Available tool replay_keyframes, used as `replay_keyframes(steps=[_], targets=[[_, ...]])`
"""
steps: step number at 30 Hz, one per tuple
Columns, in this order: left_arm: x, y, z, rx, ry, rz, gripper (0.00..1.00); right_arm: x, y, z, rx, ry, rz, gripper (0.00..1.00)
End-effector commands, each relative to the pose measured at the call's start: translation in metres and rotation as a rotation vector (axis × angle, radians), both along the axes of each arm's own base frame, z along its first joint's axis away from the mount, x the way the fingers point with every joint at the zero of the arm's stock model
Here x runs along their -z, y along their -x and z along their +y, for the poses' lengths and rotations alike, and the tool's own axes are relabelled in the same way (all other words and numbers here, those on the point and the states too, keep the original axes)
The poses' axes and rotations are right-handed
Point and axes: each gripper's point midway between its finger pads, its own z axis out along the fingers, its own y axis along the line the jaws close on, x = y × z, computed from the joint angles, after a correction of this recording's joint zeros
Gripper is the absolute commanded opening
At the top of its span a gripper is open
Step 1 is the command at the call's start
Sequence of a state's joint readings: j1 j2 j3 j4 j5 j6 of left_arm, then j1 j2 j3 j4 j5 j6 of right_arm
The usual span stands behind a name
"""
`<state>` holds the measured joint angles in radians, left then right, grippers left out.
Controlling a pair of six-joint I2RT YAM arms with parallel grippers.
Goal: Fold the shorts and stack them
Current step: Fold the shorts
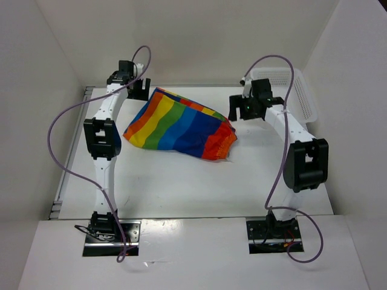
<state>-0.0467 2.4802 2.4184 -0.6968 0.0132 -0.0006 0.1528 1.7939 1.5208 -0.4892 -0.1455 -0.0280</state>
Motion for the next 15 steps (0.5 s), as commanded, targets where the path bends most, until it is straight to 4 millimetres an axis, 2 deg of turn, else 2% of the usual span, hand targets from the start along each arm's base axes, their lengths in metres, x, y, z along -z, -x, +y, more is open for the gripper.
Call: replay_keyframes(steps=[1, 2, 4, 5, 7, 9, 11, 12, 13, 14, 15], targets=[[0.010, 0.038, -0.004, 0.042, 0.067, 0.115, 0.91, 0.031, 0.078, 0.039, -0.125, -0.218, 0.248, 0.91], [0.018, 0.042, -0.004, 0.041, 0.067, 0.135, 1.00, 0.051, 0.098, 0.043, -0.100, -0.270, 0.343, 0.92], [0.028, 0.049, -0.006, 0.046, 0.073, 0.166, 1.00, 0.060, 0.113, 0.051, -0.094, -0.333, 0.396, 0.93], [0.042, 0.054, -0.005, 0.045, 0.073, 0.199, 1.00, 0.069, 0.119, 0.051, -0.068, -0.347, 0.425, 0.94], [0.051, 0.057, 0.000, 0.035, 0.074, 0.219, 1.00, 0.083, 0.122, 0.053, -0.047, -0.363, 0.474, 0.94], [0.067, 0.069, -0.003, 0.044, 0.090, 0.269, 1.00, 0.095, 0.118, 0.053, -0.025, -0.362, 0.494, 0.94], [0.074, 0.075, -0.007, 0.055, 0.107, 0.288, 1.00, 0.096, 0.115, 0.060, -0.037, -0.383, 0.502, 0.94], [0.087, 0.086, -0.009, 0.060, 0.119, 0.329, 0.97, 0.104, 0.116, 0.067, -0.030, -0.390, 0.527, 0.94], [0.087, 0.089, -0.009, 0.060, 0.119, 0.329, 0.91, 0.107, 0.119, 0.072, -0.037, -0.400, 0.548, 0.94], [0.086, 0.091, -0.004, 0.051, 0.120, 0.327, 0.75, 0.110, 0.117, 0.077, -0.037, -0.405, 0.550, 0.94], [0.092, 0.092, -0.004, 0.051, 0.121, 0.330, 0.66, 0.112, 0.113, 0.080, -0.027, -0.425, 0.550, 0.92]])
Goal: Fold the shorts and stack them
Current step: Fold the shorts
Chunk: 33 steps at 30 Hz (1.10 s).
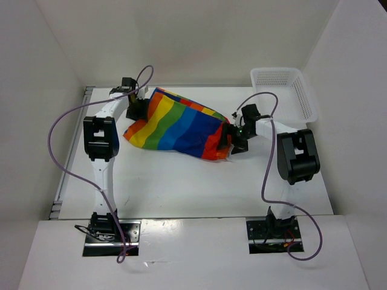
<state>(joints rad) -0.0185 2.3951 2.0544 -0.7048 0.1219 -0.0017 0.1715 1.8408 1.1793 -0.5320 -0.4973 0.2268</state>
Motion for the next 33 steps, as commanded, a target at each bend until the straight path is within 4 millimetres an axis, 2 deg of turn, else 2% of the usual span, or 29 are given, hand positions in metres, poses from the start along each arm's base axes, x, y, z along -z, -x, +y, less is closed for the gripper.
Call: replay_keyframes(steps=[1, 4, 5, 6, 7, 8, 9, 10, 12, 13, 14, 15, 16, 17, 18, 19, 20, 22, 23, 24, 25, 26, 27, 28, 29, 30, 31, 33], targets=[[0.010, 0.020, -0.004, 0.014, 0.041, 0.050, 0.60, 0.004, -0.010, 0.033, -0.005, -0.080, 0.007, 0.90], [0.022, 0.033, 0.001, 0.004, 0.041, 0.088, 0.42, 0.014, -0.016, 0.038, 0.007, -0.078, 0.015, 0.66], [0.021, 0.037, -0.001, 0.008, 0.051, 0.091, 0.37, 0.020, -0.020, 0.037, 0.013, -0.066, 0.018, 0.57], [0.024, 0.045, -0.003, 0.012, 0.061, 0.110, 0.33, 0.020, -0.027, 0.032, 0.030, -0.032, -0.002, 0.37], [0.028, 0.050, -0.003, 0.011, 0.061, 0.127, 0.29, 0.025, -0.029, 0.028, 0.026, -0.003, -0.003, 0.26], [0.021, 0.052, -0.003, 0.011, 0.061, 0.116, 0.15, 0.025, -0.033, 0.026, 0.028, 0.018, -0.021, 0.09], [0.024, 0.065, -0.005, 0.016, 0.074, 0.150, 0.05, 0.020, -0.036, 0.023, 0.023, 0.035, -0.040, 0.03], [0.013, 0.069, -0.002, 0.010, 0.086, 0.136, 0.00, 0.017, -0.036, 0.017, 0.006, 0.045, -0.053, 0.00], [0.004, 0.084, -0.009, 0.026, 0.126, 0.143, 0.00, 0.005, -0.035, 0.005, -0.006, 0.055, -0.089, 0.00], [0.000, 0.102, -0.011, 0.029, 0.136, 0.160, 0.00, 0.004, -0.029, -0.003, -0.056, 0.079, -0.104, 0.00], [-0.003, 0.112, -0.013, 0.032, 0.145, 0.168, 0.00, -0.004, -0.024, -0.011, -0.082, 0.092, -0.128, 0.00], [-0.019, 0.120, -0.015, 0.037, 0.153, 0.142, 0.00, -0.006, -0.020, -0.016, -0.129, 0.120, -0.144, 0.00], [-0.021, 0.130, -0.020, 0.050, 0.161, 0.149, 0.00, -0.007, -0.012, -0.020, -0.189, 0.141, -0.149, 0.00], [-0.015, 0.151, -0.022, 0.050, 0.173, 0.194, 0.00, -0.012, 0.003, -0.030, -0.304, 0.186, -0.155, 0.00], [-0.027, 0.161, -0.030, 0.071, 0.171, 0.183, 0.00, -0.012, 0.009, -0.036, -0.354, 0.219, -0.145, 0.00], [-0.029, 0.169, -0.033, 0.080, 0.170, 0.185, 0.00, -0.010, 0.020, -0.042, -0.405, 0.238, -0.115, 0.00], [-0.029, 0.188, -0.032, 0.078, 0.171, 0.217, 0.00, -0.011, 0.038, -0.051, -0.497, 0.258, -0.070, 0.00], [-0.030, 0.205, -0.038, 0.090, 0.183, 0.246, 0.03, -0.006, 0.057, -0.063, -0.576, 0.294, -0.004, 0.00], [-0.031, 0.215, -0.039, 0.091, 0.192, 0.270, 0.09, -0.003, 0.072, -0.072, -0.641, 0.313, 0.036, 0.00], [-0.030, 0.229, -0.041, 0.097, 0.191, 0.299, 0.13, 0.005, 0.080, -0.080, -0.687, 0.383, 0.062, 0.02], [-0.031, 0.233, -0.041, 0.097, 0.191, 0.299, 0.19, 0.008, 0.084, -0.084, -0.718, 0.419, 0.072, 0.15], [-0.031, 0.239, -0.037, 0.090, 0.171, 0.308, 0.30, 0.010, 0.088, -0.088, -0.755, 0.447, 0.083, 0.39], [-0.038, 0.241, -0.037, 0.092, 0.170, 0.282, 0.35, 0.008, 0.087, -0.091, -0.754, 0.465, 0.076, 0.57], [-0.044, 0.241, -0.031, 0.075, 0.164, 0.268, 0.40, 0.004, 0.083, -0.092, -0.749, 0.477, 0.059, 0.88], [-0.048, 0.241, -0.025, 0.055, 0.166, 0.251, 0.45, -0.001, 0.078, -0.093, -0.744, 0.492, 0.038, 0.96], [-0.068, 0.233, -0.021, 0.050, 0.166, 0.180, 0.51, -0.013, 0.062, -0.089, -0.720, 0.501, -0.020, 1.00], [-0.080, 0.224, -0.019, 0.050, 0.153, 0.122, 0.60, -0.027, 0.053, -0.087, -0.705, 0.509, -0.077, 1.00], [-0.108, 0.198, -0.015, 0.048, 0.125, -0.013, 0.68, -0.054, 0.022, -0.080, -0.666, 0.528, -0.220, 1.00]])
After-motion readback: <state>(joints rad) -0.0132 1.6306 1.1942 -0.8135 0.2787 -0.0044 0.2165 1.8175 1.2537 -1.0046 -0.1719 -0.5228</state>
